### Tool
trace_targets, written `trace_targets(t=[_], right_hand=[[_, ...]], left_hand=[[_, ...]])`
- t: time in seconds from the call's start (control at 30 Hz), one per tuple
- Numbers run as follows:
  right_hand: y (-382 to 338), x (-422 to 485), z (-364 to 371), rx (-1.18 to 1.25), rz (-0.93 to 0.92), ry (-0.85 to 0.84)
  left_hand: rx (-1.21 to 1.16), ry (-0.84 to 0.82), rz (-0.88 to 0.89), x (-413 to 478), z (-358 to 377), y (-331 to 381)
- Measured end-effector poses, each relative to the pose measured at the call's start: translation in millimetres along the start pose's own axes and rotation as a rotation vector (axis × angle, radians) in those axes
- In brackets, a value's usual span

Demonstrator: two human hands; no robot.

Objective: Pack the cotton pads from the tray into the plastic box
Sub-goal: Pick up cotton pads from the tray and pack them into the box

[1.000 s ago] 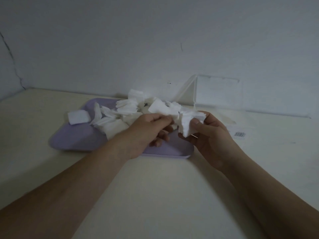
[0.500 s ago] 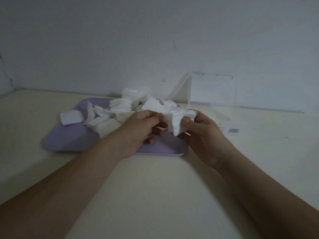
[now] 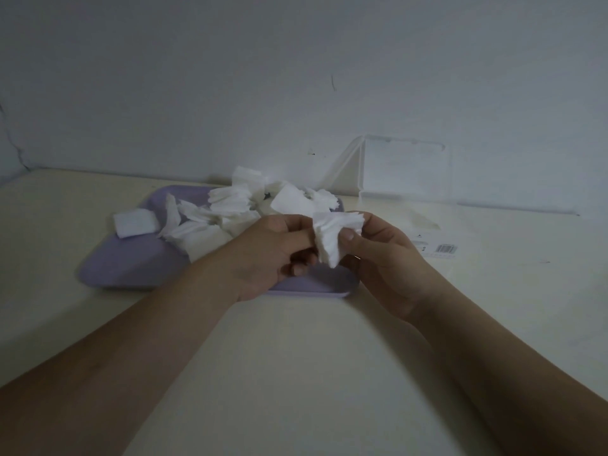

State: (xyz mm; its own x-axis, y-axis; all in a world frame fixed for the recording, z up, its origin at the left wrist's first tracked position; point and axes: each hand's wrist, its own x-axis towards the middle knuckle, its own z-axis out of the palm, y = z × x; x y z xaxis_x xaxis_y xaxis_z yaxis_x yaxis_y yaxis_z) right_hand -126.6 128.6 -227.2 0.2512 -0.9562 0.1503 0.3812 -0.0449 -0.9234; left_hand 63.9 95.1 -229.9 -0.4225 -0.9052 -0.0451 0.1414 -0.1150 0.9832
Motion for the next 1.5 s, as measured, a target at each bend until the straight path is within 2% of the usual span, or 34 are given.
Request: trace_targets(t=[0.13,0.23,0.3,0.4,0.5,0.6,0.77,1.0,1.2,1.33,1.5], right_hand=[[-3.2,1.2,-1.5,0.025,0.023,0.040],[2.5,4.4,-8.2,-0.030,0.005,0.227],[7.6,6.1,-12.4,-0.185,-0.055,0.368],[13.3,6.7,-16.6,-0.349,-0.108,0.444],[12.2,6.3,-16.7,-0.403,-0.097,0.418],[8.9,4.7,-12.3,-0.317,-0.079,0.349],[6.0,1.8,-4.2,-0.190,-0.036,0.237],[6.3,1.5,-2.4,-0.167,-0.018,0.269],[6.2,1.3,-2.5,-0.121,-0.029,0.290],[6.4,1.0,-3.4,-0.118,-0.018,0.281],[6.4,1.2,-3.7,-0.113,-0.018,0.259]], left_hand=[[-0.019,0.126,-0.012,-0.3,-1.0,3.3],[-0.002,0.227,0.029,0.0,-4.2,8.3],[-0.036,0.225,0.081,-0.2,-6.1,10.2],[-0.055,0.161,0.165,0.0,-8.6,11.6],[-0.072,0.024,0.190,0.4,-8.6,11.6],[-0.008,-0.054,0.194,-0.4,-3.8,8.7],[0.160,0.059,0.181,-5.2,0.1,7.5],[0.337,0.197,0.318,-6.9,10.9,5.4],[0.353,0.202,0.396,-8.6,12.4,7.1],[0.378,0.133,0.375,-7.1,10.8,6.0],[0.430,0.135,0.367,-5.7,13.3,0.7]])
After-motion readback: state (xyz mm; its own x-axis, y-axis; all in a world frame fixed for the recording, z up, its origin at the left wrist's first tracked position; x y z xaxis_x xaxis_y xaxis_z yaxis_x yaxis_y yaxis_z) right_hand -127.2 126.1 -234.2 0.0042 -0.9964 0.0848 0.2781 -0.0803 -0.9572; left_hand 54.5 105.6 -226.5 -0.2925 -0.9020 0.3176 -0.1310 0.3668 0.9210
